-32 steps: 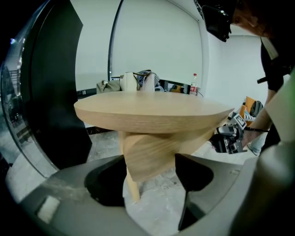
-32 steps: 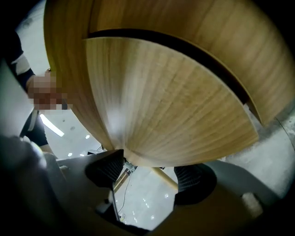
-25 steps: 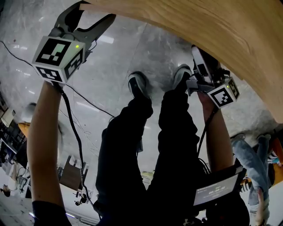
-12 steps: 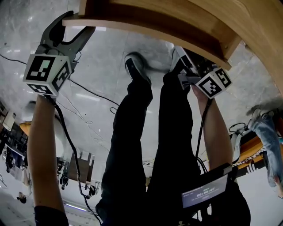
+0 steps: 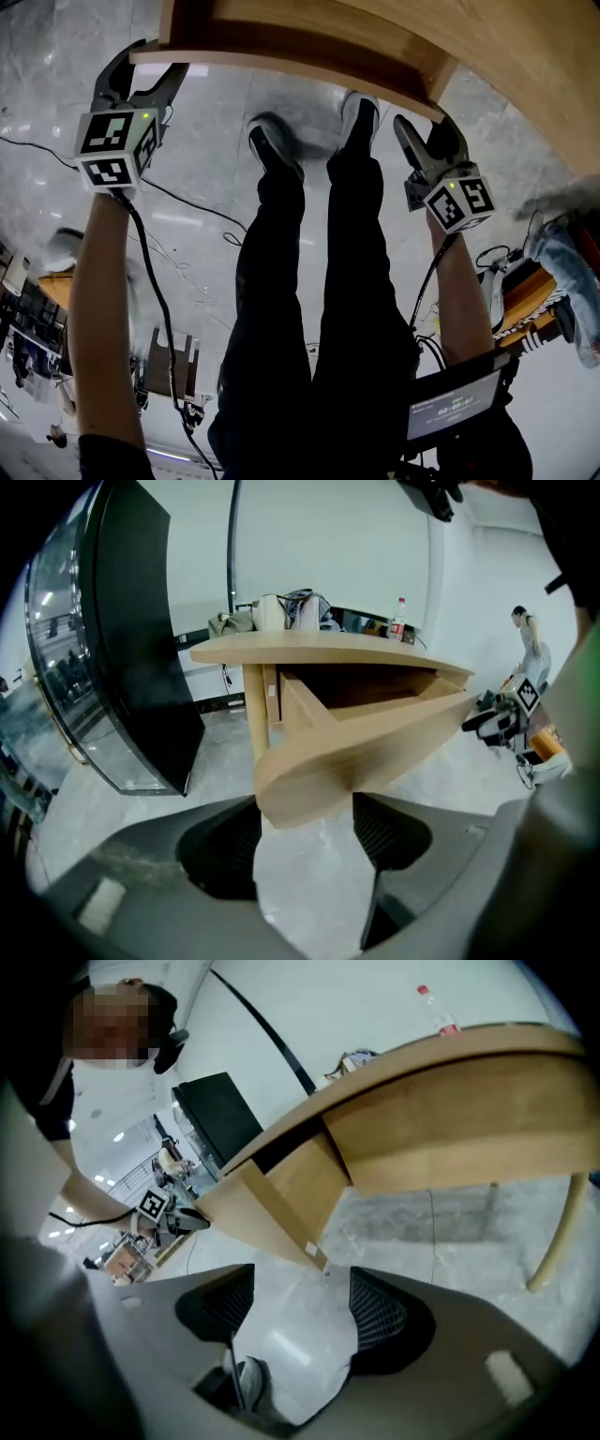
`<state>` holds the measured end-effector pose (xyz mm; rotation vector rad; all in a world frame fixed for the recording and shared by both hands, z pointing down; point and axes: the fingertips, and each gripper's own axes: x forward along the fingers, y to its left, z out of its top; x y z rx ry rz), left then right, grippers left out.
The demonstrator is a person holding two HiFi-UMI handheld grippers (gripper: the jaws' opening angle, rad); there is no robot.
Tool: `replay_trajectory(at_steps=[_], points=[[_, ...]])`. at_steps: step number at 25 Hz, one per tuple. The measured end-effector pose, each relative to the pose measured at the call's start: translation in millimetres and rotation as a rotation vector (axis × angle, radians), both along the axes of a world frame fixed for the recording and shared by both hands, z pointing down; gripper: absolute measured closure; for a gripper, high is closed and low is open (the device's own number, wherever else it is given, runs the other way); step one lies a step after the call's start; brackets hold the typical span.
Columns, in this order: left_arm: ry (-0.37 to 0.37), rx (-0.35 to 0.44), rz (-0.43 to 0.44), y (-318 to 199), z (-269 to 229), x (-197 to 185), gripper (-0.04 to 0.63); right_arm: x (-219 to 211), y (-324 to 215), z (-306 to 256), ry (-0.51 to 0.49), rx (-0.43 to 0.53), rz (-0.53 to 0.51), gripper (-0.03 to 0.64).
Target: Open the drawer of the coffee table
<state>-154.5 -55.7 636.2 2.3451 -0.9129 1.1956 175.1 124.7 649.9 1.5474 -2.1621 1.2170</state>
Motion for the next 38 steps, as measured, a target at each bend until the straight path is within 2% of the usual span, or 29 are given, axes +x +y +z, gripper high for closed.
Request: replay_trajectory(at_steps=[5, 7, 9, 12, 21, 24, 31, 38], points=[[-0.031, 0.002, -0.026, -2, 12, -9, 0.278, -15, -17, -12, 0.222, 0.069, -0.125, 0.309], [-0.036, -0.009, -0.029, 0, 13, -7, 0.279, -14, -20, -12, 0.314, 0.070, -0.147, 0.351], [-0.045, -0.014, -0.022, 1, 14, -7, 0.285, -12, -24, -15, 0.362, 0.080, -0.149, 0.397], [-0.055, -0.008, -0.006, -1, 15, -10, 0.302, -17, -30, -22, 0.370, 0.109, -0.146, 0.444], [-0.032, -0.010, -0.003, 2, 17, -13, 0.311, -25, -29, -21, 0.382, 0.071, -0.173, 0.445], [-0.025, -0.010, -0.006, 1, 16, -13, 0.311, -28, -25, -24, 0.366, 0.059, -0.164, 0.472], [-0.025, -0.036, -0.024, 17, 14, -13, 0.310, -26, -14, -24, 0.352, 0.035, -0.128, 0.469], [-0.009, -0.053, -0.068, 21, 18, -15, 0.310, -29, -12, -22, 0.370, 0.013, -0.142, 0.458]])
